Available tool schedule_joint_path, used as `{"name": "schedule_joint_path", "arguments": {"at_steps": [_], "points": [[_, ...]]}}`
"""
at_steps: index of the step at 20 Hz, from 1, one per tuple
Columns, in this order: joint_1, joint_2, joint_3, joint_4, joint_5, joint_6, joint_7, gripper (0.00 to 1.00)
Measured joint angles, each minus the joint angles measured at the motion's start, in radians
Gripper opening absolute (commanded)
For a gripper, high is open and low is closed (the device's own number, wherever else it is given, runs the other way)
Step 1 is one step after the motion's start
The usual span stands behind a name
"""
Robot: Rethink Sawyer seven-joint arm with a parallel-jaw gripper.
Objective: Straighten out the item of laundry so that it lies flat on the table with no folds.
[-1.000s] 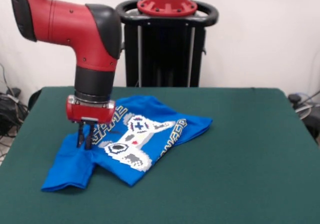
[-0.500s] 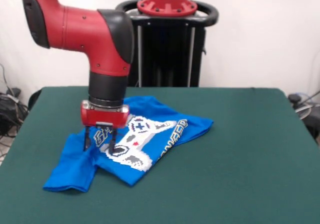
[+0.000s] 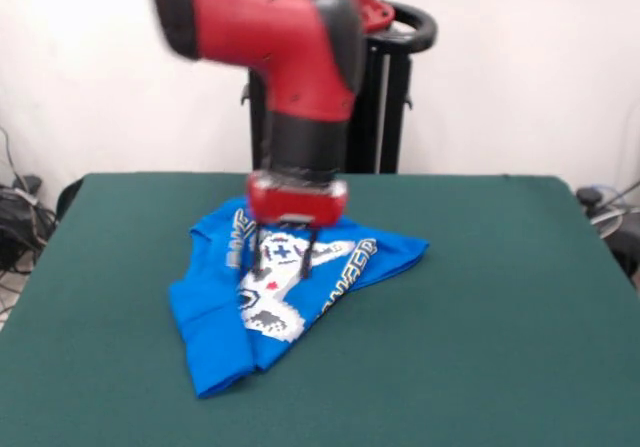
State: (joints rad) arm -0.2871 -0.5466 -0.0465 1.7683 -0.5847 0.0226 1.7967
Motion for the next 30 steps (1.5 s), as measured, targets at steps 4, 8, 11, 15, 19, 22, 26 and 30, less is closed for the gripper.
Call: {"name": "schedule_joint_path", "arguments": {"at_steps": [4,8,11,15,19,22,26,30], "points": [[0.133,-0.046,-0.041,0.053,0.102,0.000,0.002,1.00],[0.226,-0.040,-0.079,0.081,0.183,-0.001,0.002,1.00],[0.277,-0.014,-0.110,0.093,0.234,-0.011,0.002,1.00],[0.287,0.023,-0.139,0.097,0.261,-0.046,0.002,1.00],[0.275,0.065,-0.173,0.096,0.271,-0.097,0.002,1.00],[0.251,0.087,-0.195,0.096,0.271,-0.126,0.002,1.00],[0.183,0.090,-0.200,0.096,0.271,-0.132,0.002,1.00],[0.089,0.073,-0.197,0.091,0.264,-0.132,0.002,1.00]]}}
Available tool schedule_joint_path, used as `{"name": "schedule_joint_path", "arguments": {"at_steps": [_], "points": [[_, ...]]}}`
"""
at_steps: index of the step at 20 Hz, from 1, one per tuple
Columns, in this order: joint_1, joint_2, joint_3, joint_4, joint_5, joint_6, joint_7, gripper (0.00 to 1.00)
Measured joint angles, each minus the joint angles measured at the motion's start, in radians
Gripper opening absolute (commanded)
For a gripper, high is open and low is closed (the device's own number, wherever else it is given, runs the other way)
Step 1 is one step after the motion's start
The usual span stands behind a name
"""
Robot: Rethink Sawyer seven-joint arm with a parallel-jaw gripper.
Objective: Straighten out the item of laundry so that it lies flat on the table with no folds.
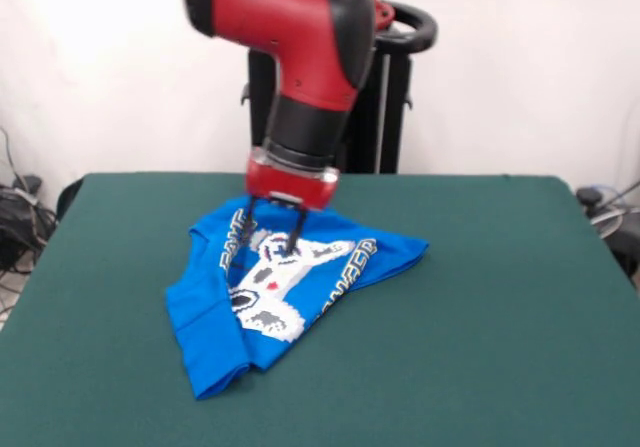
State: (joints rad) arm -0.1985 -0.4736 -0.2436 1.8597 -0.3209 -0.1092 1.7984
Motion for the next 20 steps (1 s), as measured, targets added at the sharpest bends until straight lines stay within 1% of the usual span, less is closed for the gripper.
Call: {"name": "schedule_joint_path", "arguments": {"at_steps": [5,10,15,20], "points": [[-0.078,-0.021,0.009,-0.014,-0.008,0.000,0.000,1.00],[-0.113,-0.023,0.036,-0.041,-0.022,0.000,0.000,1.00],[-0.149,0.008,0.110,-0.106,-0.036,0.000,0.000,1.00],[-0.166,0.041,0.163,-0.150,-0.036,0.000,0.000,1.00]]}}
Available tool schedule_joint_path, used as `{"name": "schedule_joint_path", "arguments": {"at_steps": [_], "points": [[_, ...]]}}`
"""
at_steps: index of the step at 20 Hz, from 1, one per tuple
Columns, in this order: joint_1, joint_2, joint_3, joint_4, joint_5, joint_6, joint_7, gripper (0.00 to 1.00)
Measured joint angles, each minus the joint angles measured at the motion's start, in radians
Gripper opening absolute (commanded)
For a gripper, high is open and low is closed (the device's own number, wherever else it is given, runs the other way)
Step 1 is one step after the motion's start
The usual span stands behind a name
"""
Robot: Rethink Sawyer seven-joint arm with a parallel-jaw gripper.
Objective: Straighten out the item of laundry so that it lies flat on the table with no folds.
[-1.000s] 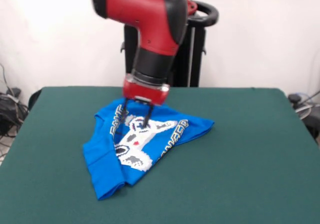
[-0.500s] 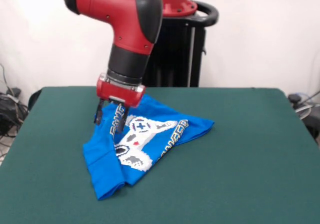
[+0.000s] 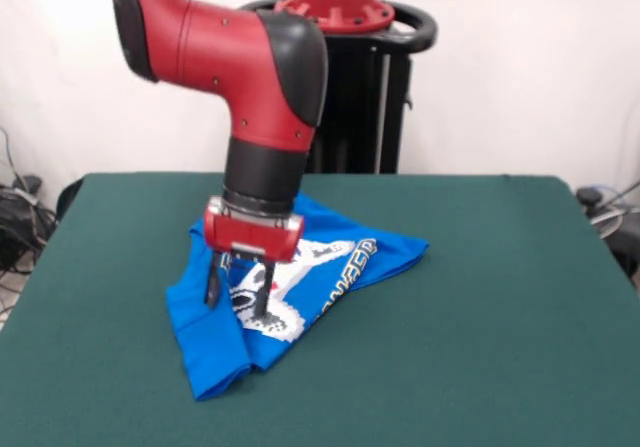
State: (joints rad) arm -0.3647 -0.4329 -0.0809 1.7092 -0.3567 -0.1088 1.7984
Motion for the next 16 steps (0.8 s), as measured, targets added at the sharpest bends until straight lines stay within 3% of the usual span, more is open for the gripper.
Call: {"name": "schedule_joint_path", "arguments": {"at_steps": [8,16], "points": [[-0.031,0.019,0.079,-0.053,-0.005,0.092,0.000,1.00],[-0.009,0.031,0.067,-0.128,-0.065,0.155,0.000,1.00]]}}
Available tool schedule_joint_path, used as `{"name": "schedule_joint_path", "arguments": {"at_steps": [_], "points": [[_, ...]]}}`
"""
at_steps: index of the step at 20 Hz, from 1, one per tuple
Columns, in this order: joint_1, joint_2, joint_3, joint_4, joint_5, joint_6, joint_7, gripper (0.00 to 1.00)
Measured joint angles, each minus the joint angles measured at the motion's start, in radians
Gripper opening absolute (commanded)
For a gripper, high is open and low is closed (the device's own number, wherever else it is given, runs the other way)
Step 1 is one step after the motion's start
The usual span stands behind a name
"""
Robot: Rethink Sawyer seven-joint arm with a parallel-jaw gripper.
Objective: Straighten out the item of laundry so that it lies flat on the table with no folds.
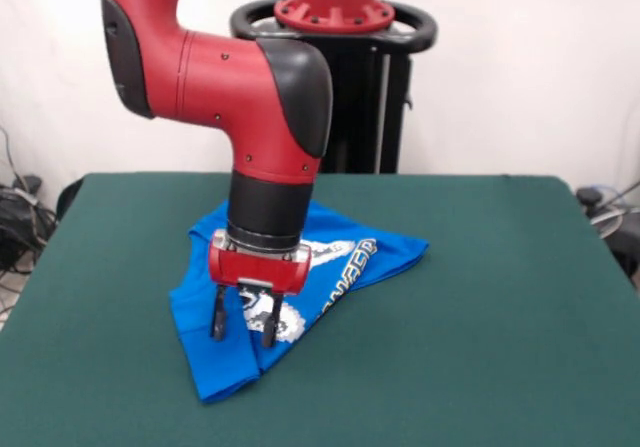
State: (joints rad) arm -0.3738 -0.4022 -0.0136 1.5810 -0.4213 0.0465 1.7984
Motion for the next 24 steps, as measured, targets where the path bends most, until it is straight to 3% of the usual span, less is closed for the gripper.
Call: {"name": "schedule_joint_path", "arguments": {"at_steps": [16,24], "points": [[-0.070,-0.083,0.018,-0.009,-0.030,0.001,0.000,1.00],[-0.105,-0.082,0.017,-0.007,-0.092,0.001,0.000,1.00]]}}
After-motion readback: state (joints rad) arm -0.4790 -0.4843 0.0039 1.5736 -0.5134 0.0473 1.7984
